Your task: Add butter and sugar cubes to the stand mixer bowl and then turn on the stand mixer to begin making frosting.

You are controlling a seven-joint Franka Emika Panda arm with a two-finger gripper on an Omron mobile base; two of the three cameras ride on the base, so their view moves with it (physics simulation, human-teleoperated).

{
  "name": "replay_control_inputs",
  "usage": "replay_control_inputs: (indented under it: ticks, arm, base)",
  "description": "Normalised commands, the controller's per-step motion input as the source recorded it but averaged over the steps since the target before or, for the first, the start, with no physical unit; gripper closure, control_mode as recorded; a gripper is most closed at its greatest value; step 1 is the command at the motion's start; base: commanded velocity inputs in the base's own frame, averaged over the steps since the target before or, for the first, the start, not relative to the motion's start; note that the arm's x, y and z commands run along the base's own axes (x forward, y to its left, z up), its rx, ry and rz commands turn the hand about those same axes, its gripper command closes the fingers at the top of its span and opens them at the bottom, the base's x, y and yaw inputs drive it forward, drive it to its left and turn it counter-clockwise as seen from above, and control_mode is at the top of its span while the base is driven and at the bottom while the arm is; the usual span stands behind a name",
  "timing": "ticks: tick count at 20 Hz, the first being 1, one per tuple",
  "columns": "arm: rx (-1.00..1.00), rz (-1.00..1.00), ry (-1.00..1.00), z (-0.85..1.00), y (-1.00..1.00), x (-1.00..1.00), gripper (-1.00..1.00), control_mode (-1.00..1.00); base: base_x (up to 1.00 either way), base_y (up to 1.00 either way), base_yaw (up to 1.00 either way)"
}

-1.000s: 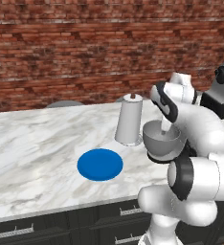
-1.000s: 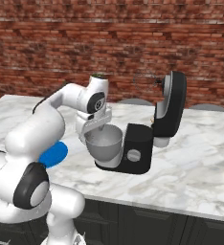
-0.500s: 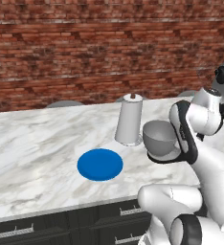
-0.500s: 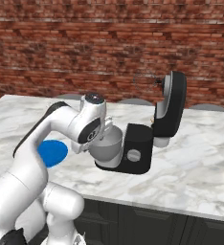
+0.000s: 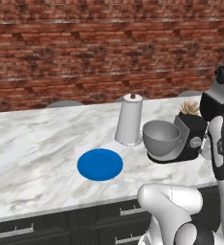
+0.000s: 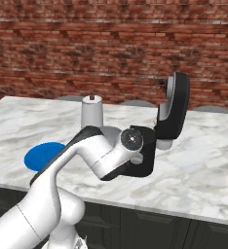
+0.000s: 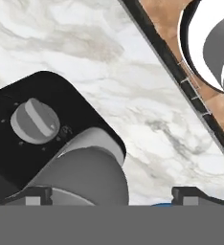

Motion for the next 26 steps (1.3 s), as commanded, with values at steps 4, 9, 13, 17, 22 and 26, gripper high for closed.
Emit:
replay_control_inputs:
  ticks: [4, 9, 13, 17, 22, 26]
  arm:
    - [0.19, -0.01, -0.01, 0.0, -0.77, -0.09, -1.0, -1.0]
    - [0.17, 0.0, -0.06, 0.15, -0.99, 0.0, -1.0, -1.0]
    - [0.12, 0.01, -0.06, 0.17, -0.77, 0.03, -1.0, -1.0]
    - [0.11, 0.14, -0.2, 0.06, -0.66, 0.0, -1.0, -1.0]
    - [0.09, 0.19, -0.24, 0.04, -0.29, 0.01, -1.0, -1.0]
    - [0.04, 0.12, -0.13, 0.23, -0.05, 0.21, -1.0, -1.0]
  base:
    - [0.0, 0.0, 0.0]
    - [0.0, 0.0, 0.0]
    - [0.0, 0.0, 0.0]
    - [0.0, 0.0, 0.0]
    - [0.0, 0.0, 0.0]
    - [0.0, 0.0, 0.0]
